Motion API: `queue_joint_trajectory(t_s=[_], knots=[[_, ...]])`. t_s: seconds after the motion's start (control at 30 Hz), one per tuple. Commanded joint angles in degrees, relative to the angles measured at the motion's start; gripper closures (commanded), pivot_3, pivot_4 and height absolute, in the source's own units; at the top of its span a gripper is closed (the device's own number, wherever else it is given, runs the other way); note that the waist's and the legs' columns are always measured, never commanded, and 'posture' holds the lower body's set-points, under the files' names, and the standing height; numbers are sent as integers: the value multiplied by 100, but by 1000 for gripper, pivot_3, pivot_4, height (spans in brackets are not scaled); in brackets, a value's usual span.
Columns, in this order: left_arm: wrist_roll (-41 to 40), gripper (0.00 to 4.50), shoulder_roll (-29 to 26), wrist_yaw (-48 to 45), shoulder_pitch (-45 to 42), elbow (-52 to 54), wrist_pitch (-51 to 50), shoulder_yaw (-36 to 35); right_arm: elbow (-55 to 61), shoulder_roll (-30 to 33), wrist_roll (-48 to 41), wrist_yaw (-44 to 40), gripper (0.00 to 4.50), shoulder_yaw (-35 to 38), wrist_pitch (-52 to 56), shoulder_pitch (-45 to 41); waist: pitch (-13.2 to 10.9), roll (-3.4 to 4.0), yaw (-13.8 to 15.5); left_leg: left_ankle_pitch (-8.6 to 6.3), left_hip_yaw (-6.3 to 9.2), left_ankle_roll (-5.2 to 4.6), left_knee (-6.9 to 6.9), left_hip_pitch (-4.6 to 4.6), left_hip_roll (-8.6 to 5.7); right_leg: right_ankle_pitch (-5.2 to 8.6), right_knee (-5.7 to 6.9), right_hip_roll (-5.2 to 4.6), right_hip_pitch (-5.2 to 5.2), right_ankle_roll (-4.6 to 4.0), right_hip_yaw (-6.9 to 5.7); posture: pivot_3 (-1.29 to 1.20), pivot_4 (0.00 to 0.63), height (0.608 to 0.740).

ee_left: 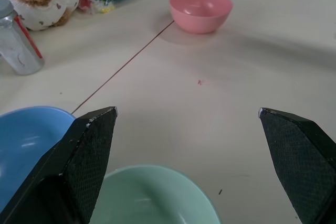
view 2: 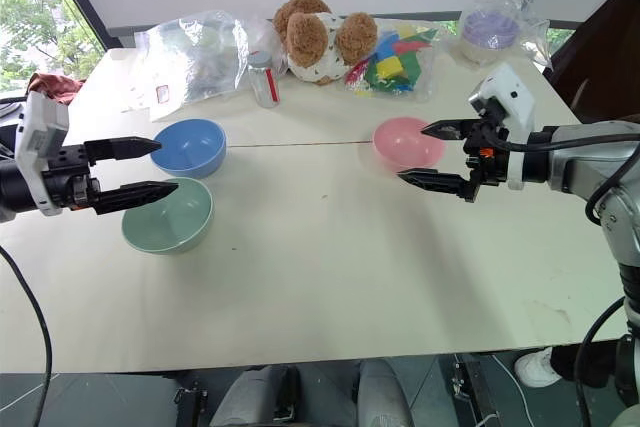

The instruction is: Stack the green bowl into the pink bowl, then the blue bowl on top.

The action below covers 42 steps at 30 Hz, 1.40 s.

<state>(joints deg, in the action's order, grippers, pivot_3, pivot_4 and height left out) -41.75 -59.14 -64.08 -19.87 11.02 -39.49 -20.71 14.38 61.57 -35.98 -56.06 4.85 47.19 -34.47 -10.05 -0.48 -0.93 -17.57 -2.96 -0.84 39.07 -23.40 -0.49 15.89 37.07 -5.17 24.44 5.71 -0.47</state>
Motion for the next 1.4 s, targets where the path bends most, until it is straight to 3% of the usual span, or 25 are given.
queue_joint_trajectory(t_s=[0.03, 0.23, 0.43, 0.67, 0.77, 1.0, 1.1, 1.23, 1.4], knots=[[-30, 0, 52, 27, -129, 7, 102, -23, -60, -71, 216, 94, 40, -122, -2, -312, 0, 0, 0, 0, -1, 0, 1, 0, 0, 0, 0, 0, 0, 0, 0, 0, 150, 740], [-115, 0, 214, 72, -319, -44, 69, 9, -930, -599, 1057, 285, 40, -1036, -121, -931, 2, -3, -18, 0, -3, -1, 7, 3, 0, 0, 8, 4, -1, 0, 1, 0, 150, 740], [-699, 0, 318, 32, -881, -142, -225, -168, -3193, -1559, 2462, 120, 40, -2218, -1258, -1882, 2, -5, -20, 3, -5, 1, 13, -1, -1, -1, 14, 13, 1, 2, -1, 0, 150, 740], [-947, 0, 184, 26, -926, 0, -378, -310, -5505, -2403, 3302, -44, 40, -2510, -2334, -2630, 2, -5, -29, 5, -11, 3, 12, -4, -1, -1, 14, 22, 3, 3, -2, 0, 150, 740], [-986, 0, 193, 109, -928, 44, -385, -339, -6219, -2601, 3624, -29, 873, -2522, -2796, -2887, 2, -5, -32, 5, -14, 4, 15, -3, -1, -2, 14, 23, 2, 3, -2, 0, 150, 740], [-1082, 0, 121, 211, -994, -10, -428, -474, -6556, -2783, 3933, -396, 4467, -2448, -3325, -3194, 7, -14, -71, 7, -11, 8, 18, -1, 0, -2, 16, 25, 1, 3, -2, 0, 150, 740], [-1146, 0, 31, 187, -1001, -67, -481, -554, -5814, -2704, 3867, -908, 4467, -2427, -3340, -3099, 6, -12, -143, 8, -8, 9, 20, 1, 0, -2, 18, 24, -1, 3, -2, 0, 150, 740], [-1130, 0, -79, 135, -976, -131, -489, -595, -3918, -2573, 3555, -1773, 4467, -2472, -2911, -2669, 4, -9, -161, 8, -5, 10, 13, -1, 2, -2, 43, 27, 6, 4, -2, 0, 150, 740], [-1101, 0, -101, 148, -1065, -170, -455, -526, -2035, -2585, 3575, -2130, 4467, -2821, -2715, -1951, 6, -12, -142, 8, 0, 10, 15, -1, 6, -2, 51, 31, 9, 4, -3, 0, 150, 740]])
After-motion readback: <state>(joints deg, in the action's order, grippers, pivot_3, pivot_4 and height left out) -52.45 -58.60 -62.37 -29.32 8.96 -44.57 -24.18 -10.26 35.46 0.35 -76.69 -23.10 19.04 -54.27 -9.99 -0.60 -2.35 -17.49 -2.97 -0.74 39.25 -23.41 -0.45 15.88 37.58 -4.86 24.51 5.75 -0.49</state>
